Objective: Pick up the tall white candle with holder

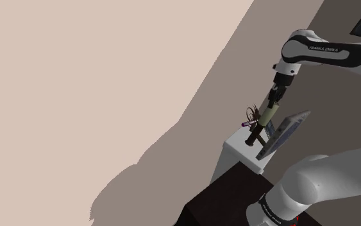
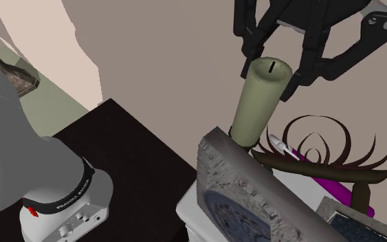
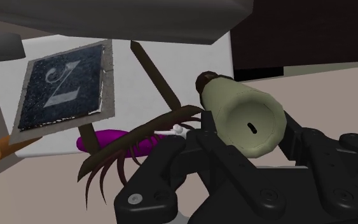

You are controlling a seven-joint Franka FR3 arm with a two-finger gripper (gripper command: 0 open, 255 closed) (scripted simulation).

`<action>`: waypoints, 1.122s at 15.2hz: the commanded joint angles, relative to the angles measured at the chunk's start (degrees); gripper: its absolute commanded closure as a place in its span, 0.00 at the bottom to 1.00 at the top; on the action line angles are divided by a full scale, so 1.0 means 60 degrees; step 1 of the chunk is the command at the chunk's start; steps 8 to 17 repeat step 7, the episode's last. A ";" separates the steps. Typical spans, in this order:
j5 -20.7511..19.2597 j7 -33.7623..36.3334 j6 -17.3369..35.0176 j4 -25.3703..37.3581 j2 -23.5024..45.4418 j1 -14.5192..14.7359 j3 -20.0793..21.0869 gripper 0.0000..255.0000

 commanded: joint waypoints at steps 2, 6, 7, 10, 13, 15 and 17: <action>0.0051 -0.0049 -0.0372 0.0434 0.0062 0.0027 0.0046 1.00; 0.0094 -0.0096 -0.0762 0.0871 0.0110 0.0049 0.0097 1.00; 0.0094 -0.0096 -0.0762 0.0872 0.0112 0.0049 0.0096 1.00; 0.0094 -0.0096 -0.0762 0.0872 0.0112 0.0049 0.0096 1.00; 0.0094 -0.0096 -0.0762 0.0872 0.0112 0.0049 0.0096 1.00; 0.0094 -0.0096 -0.0762 0.0872 0.0112 0.0049 0.0096 1.00; 0.0094 -0.0096 -0.0762 0.0872 0.0112 0.0049 0.0096 1.00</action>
